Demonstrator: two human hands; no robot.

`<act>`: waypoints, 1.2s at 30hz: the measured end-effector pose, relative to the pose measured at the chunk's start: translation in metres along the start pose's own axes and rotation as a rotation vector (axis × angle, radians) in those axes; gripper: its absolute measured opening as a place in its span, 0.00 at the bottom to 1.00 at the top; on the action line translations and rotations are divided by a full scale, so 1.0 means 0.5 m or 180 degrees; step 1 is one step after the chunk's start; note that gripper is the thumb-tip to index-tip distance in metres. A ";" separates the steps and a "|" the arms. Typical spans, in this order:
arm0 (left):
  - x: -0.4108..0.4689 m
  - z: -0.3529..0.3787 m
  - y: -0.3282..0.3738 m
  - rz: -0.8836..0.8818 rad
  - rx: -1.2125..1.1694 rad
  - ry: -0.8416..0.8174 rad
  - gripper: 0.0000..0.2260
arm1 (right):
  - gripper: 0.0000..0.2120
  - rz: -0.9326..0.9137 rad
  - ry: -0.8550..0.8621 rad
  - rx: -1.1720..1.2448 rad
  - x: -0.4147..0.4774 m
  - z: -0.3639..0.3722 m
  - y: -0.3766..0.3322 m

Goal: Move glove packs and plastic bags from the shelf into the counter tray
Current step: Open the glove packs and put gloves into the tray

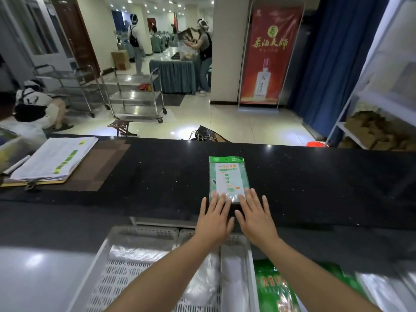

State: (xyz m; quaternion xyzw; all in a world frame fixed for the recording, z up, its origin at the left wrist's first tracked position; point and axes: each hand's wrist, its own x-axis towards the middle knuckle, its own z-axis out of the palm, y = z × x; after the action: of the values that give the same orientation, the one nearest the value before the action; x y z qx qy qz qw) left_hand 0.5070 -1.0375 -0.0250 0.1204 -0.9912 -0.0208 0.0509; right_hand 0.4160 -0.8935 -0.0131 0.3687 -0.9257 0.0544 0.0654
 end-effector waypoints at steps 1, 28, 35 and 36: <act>0.006 -0.002 -0.001 -0.0018 -0.0024 -0.0072 0.31 | 0.32 -0.0001 -0.0030 -0.0045 0.004 0.001 -0.002; -0.104 -0.032 0.150 -0.0108 -0.0061 0.0080 0.23 | 0.07 -0.0119 0.0611 0.0907 -0.191 -0.042 0.137; -0.193 0.005 0.296 0.0113 -0.0082 -0.0031 0.19 | 0.11 -0.0008 0.0321 0.0843 -0.342 -0.007 0.237; -0.205 0.015 0.315 0.0117 0.0000 -0.0080 0.19 | 0.11 -0.0024 0.0277 0.0873 -0.362 0.001 0.246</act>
State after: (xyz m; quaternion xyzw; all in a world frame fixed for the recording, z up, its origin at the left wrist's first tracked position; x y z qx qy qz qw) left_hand 0.5680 -0.8597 -0.0339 0.1019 -0.9938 -0.0214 0.0389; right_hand 0.4614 -0.6824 -0.0493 0.3750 -0.9044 0.1961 0.0547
